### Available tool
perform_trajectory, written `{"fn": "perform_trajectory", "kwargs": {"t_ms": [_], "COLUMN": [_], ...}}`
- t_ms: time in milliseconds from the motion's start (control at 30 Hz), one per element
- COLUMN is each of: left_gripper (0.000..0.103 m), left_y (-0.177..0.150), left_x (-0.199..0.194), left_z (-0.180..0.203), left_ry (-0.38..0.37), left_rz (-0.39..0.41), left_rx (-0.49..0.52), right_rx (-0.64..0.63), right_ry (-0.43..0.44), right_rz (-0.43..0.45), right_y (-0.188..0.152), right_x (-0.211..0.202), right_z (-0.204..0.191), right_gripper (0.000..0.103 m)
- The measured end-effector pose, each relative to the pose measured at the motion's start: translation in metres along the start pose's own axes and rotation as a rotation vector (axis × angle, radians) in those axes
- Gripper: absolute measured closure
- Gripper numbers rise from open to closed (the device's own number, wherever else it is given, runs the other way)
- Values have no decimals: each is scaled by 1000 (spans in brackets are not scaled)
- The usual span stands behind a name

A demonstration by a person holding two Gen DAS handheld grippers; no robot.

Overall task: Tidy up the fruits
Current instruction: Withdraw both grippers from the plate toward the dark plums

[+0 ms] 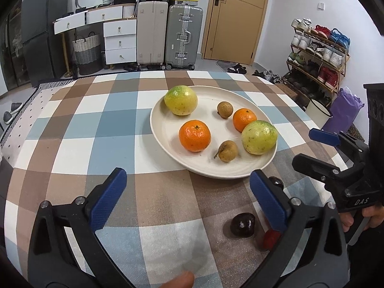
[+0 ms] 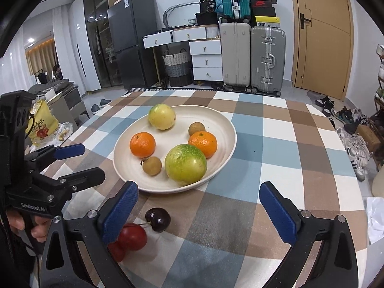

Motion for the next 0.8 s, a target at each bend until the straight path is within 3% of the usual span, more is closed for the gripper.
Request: {"fn": "perform_trajectory", "kwargs": {"t_ms": [400,800], "left_gripper": [1,1], "left_y": [-27,-39], "left_x": [-13,-7], "left_z": [2,23], "left_ry": [-30,-58], "left_rz": [-23,-87], "left_rx": [10,100], "right_rx": [34,23], "right_ry": [21,29], "right_rz": [-33,-96], "right_y": [-21,-28], "right_x": [-14,-4], "right_z": [3,2], "right_gripper": [1,1]}}
Point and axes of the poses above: each gripper's, at about its wrist camera, not at the fingertips, and x roughly the way its jaws point, z to its right, y to its top, the point moved 2 cm from there along x, roughly the way its jaws point, and after that the axes turned 4 degrees about -z, right-handed, at the moved point
